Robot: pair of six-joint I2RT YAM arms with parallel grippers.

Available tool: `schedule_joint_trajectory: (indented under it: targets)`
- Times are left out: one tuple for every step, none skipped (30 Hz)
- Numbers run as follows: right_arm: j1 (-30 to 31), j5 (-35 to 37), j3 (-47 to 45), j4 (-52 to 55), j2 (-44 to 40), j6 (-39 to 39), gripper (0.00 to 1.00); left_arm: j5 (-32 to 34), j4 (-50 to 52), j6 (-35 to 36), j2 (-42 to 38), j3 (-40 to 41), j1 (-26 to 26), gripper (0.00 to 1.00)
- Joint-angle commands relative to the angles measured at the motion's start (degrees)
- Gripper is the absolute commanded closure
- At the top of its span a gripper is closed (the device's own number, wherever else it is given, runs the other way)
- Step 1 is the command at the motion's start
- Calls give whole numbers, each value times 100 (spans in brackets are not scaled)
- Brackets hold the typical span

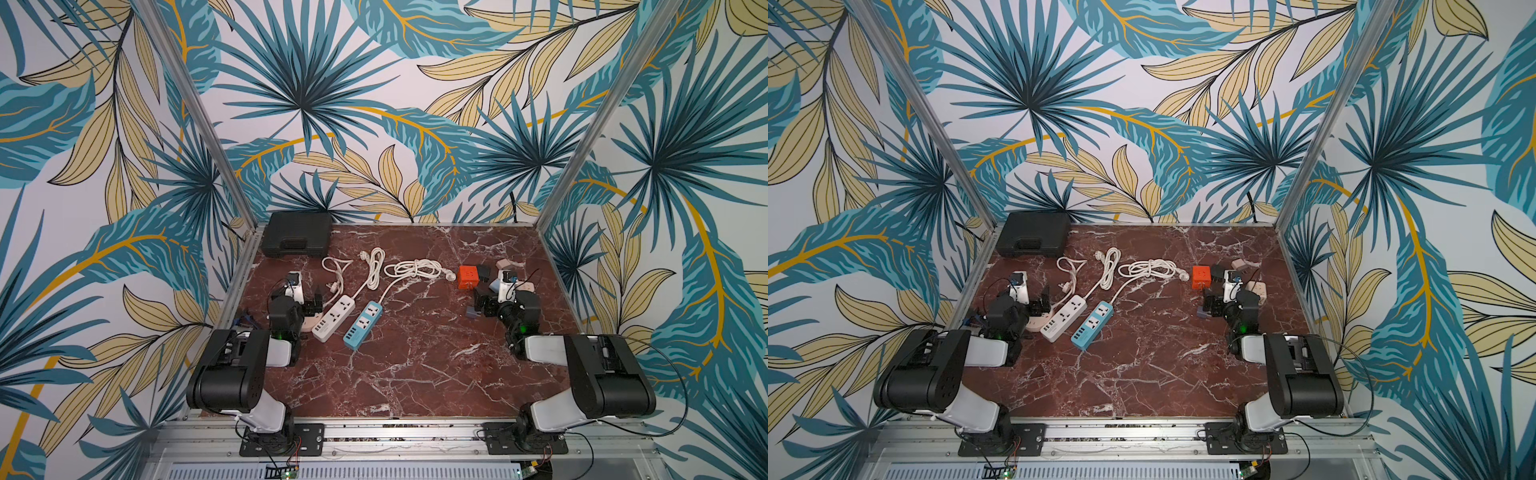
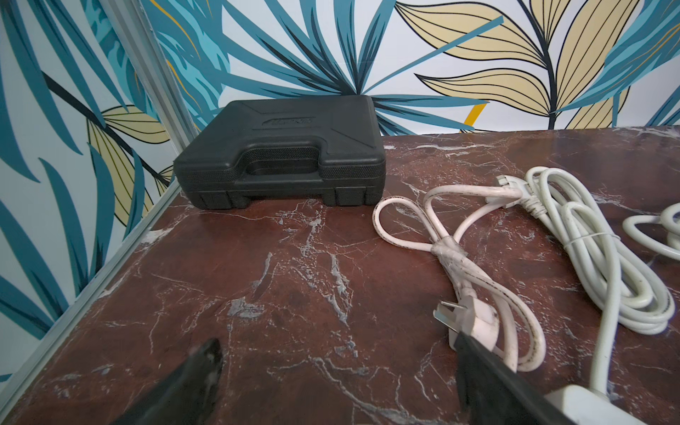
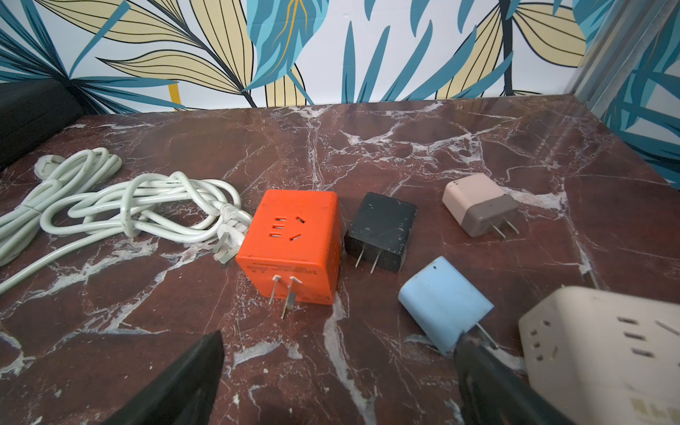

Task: Pull the plug off the socket
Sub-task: Reset both arms

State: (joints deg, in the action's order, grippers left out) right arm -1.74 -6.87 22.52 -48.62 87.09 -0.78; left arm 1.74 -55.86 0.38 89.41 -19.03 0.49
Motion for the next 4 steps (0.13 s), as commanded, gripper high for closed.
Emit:
schedule_joint_trajectory:
  targets:
    - [-11,63,27,-139,-82,51,0,17,22,-54,33,-233,56,0]
    - [-11,65,28,-139,-84,46,0,20,12,-49,38,-228,54,0]
    - [-11,64,28,-139,-78,51,0,34,5,-47,33,-224,48,0]
    - [-11,63,26,-139,-82,51,0,28,4,-48,37,-224,53,0]
